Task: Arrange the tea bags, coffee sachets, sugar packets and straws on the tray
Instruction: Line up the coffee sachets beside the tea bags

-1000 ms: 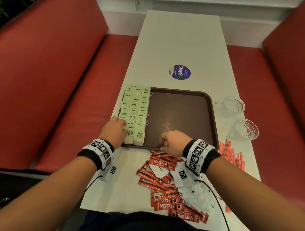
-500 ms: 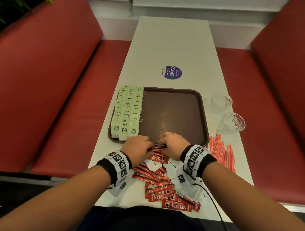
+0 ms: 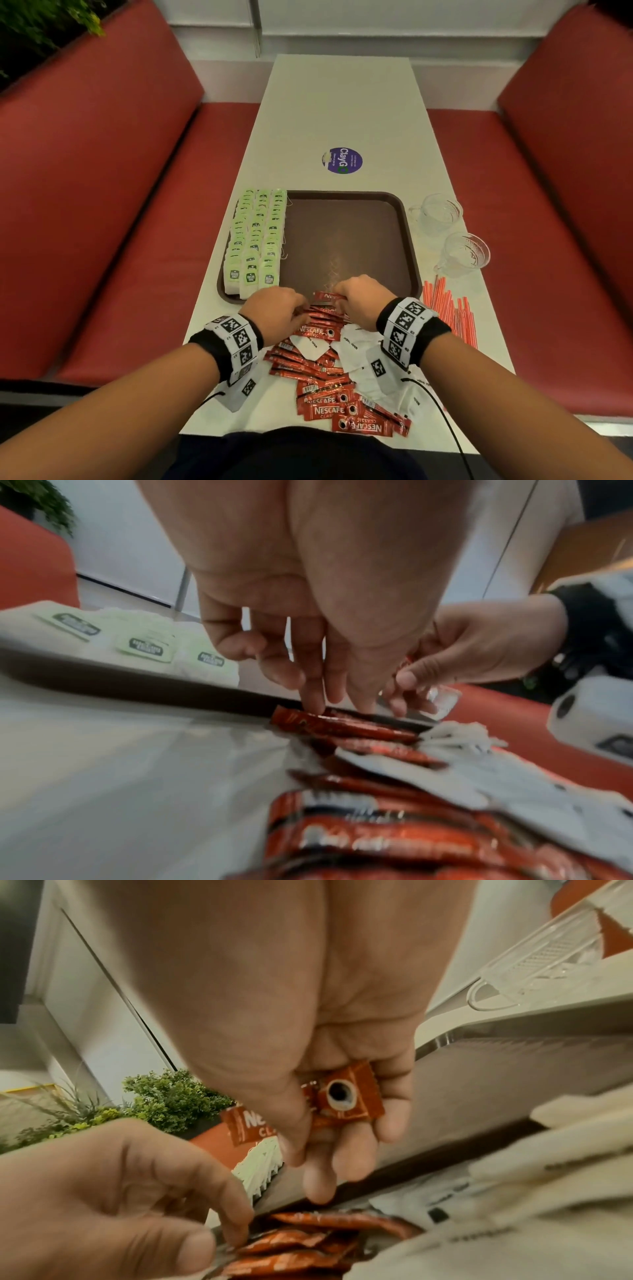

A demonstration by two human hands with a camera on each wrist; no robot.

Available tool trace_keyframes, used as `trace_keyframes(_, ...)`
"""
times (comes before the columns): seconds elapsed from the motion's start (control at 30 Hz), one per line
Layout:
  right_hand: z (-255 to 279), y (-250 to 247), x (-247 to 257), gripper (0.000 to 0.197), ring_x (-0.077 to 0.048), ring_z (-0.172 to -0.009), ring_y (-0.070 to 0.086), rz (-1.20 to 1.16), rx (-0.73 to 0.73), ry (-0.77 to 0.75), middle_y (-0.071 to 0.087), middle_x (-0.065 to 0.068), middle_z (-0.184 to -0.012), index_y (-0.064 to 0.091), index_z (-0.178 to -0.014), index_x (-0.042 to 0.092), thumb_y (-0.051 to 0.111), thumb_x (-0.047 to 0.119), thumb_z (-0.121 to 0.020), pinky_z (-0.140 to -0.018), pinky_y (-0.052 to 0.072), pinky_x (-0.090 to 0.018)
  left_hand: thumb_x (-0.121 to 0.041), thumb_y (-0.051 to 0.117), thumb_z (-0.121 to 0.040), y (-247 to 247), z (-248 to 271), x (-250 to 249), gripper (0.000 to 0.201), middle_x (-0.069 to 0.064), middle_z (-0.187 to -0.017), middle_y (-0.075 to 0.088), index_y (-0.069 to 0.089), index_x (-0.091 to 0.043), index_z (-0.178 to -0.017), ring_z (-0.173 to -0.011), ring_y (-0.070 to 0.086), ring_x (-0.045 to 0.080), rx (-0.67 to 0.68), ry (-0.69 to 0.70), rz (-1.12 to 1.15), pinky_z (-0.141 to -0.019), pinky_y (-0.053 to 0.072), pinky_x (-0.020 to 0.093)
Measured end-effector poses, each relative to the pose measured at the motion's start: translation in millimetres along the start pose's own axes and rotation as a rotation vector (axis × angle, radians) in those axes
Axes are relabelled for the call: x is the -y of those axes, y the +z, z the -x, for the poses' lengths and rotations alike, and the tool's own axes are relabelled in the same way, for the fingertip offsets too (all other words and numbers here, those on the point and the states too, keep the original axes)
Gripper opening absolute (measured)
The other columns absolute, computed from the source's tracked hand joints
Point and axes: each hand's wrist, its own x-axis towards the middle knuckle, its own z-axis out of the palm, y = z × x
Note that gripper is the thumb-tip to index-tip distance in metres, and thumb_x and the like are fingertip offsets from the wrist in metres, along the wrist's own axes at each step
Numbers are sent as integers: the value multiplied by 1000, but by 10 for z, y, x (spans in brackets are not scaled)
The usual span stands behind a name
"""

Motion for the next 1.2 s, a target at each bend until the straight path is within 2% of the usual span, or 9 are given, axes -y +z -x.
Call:
trace_keyframes(0.13,18,50,-2,12,-20,-79,62,-77,-37,18,63,-1,-88,54,-94,22,45,18,-101,-69,48,-30,-46,55,-96,58,24,0,33,-9,-113,61,63,-34,-125,-104,60,15,57,33,-71,-83,50,31)
trace_keyframes(0.37,8,107,15,9,-14,-80,60,-26,0,-31,61,8,-83,58,-88,27,58,33,-95,-68,42,-25,-42,47,-99,105,8,-12,32,-3,-104,62,67,-26,-118,-101,59,19,78,111,-152,-77,50,33)
trace_keyframes(0.47,5,83,11,11,-12,-79,55,7,29,-49,56,11,-83,60,-95,28,67,36,-90,-70,41,-26,-35,42,-101,120,-14,8,32,1,-100,64,68,-17,-108,-98,58,21,94,116,-133,-80,49,35)
trace_keyframes(0.53,-4,78,10,12,-11,-77,53,3,28,-49,53,13,-77,60,-93,29,69,36,-89,-70,39,-27,-32,42,-102,100,-28,36,29,0,-102,64,66,-17,-108,-98,57,19,73,99,-55,-83,46,33)
trace_keyframes(0.7,-75,20,-13,18,-10,-77,58,-92,-53,-34,62,11,-78,60,-77,31,66,37,-93,-71,45,-27,-33,47,-102,-59,-70,187,20,-10,-96,62,64,-24,-105,-89,56,10,23,27,171,-79,44,25)
trace_keyframes(0.8,-109,-58,16,15,-12,-81,60,-135,-98,-43,60,9,-85,64,-83,27,63,35,-95,-75,50,-29,-37,53,-99,-168,-115,259,18,-14,-91,61,68,-26,-103,-85,55,6,38,22,185,-78,48,28)
trace_keyframes(0.93,-169,-113,58,13,-16,-82,57,-139,-139,-116,58,5,-88,65,-88,20,62,31,-95,-76,48,-31,-44,56,-96,-258,-257,246,24,-9,-95,62,69,-28,-108,-89,54,11,18,89,103,-79,45,31)
trace_keyframes(1.07,-273,-191,38,18,-16,-73,56,-188,-257,-101,54,7,-76,59,-74,24,63,29,-90,-69,46,-32,-36,59,-97,-339,-487,261,26,-2,-96,63,72,-21,-112,-89,56,15,21,113,135,-79,43,29)
trace_keyframes(1.2,-408,-257,-86,14,-18,-83,59,-237,-354,-4,63,0,-91,65,-92,20,61,34,-93,-77,47,-32,-27,58,-98,-440,-856,421,18,-8,-94,62,71,-25,-111,-85,56,11,4,-31,194,-85,47,30)
